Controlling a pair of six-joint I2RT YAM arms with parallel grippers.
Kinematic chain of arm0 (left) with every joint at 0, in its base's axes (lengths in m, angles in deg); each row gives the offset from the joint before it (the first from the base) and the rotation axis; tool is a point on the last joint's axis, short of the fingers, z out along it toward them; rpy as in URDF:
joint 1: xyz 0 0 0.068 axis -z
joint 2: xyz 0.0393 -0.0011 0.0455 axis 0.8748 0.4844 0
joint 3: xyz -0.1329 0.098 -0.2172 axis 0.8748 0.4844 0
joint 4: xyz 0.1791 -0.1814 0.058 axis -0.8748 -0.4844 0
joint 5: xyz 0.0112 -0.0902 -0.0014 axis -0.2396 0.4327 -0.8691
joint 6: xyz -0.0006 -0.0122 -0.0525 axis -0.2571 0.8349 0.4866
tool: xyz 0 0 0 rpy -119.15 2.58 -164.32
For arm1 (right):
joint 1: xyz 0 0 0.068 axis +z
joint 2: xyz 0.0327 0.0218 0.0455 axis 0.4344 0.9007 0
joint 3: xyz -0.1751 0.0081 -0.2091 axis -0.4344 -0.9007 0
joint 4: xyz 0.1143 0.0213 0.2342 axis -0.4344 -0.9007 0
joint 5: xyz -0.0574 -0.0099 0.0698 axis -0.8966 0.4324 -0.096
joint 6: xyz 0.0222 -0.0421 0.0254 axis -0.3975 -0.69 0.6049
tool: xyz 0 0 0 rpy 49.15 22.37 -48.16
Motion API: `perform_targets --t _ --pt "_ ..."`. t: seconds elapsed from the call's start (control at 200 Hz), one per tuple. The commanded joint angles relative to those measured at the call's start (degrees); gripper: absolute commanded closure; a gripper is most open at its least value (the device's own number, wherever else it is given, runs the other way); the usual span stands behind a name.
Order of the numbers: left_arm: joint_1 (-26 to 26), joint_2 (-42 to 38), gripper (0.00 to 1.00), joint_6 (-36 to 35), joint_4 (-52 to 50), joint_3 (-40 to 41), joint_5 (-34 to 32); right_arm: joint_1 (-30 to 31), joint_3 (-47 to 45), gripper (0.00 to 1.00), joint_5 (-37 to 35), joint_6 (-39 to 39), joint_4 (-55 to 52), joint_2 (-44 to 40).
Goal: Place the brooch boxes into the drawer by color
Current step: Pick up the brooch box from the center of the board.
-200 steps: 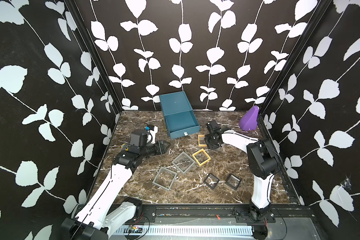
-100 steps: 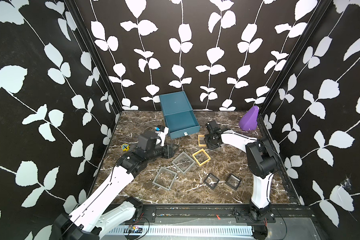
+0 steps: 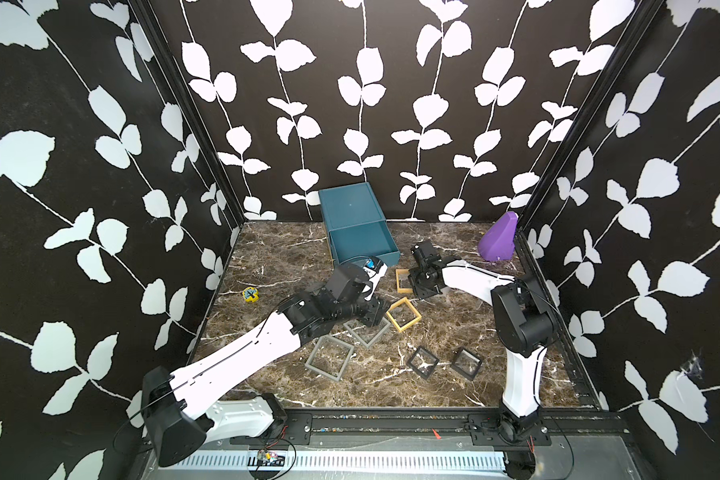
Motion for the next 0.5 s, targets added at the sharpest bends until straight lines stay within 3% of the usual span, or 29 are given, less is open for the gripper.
perform_targets --t 0.0,0.495 --pt "0.87 0.21 0.44 -2.54 -0.31 -2.58 -1.81 -0.26 0.30 0.69 2.26 10.23 -2.60 1.12" --pt "1.34 0.96 0.44 -2.86 -0.78 -3.56 -2.30 -0.64 2.19 0.69 1.73 10.91 -5.32 2.97"
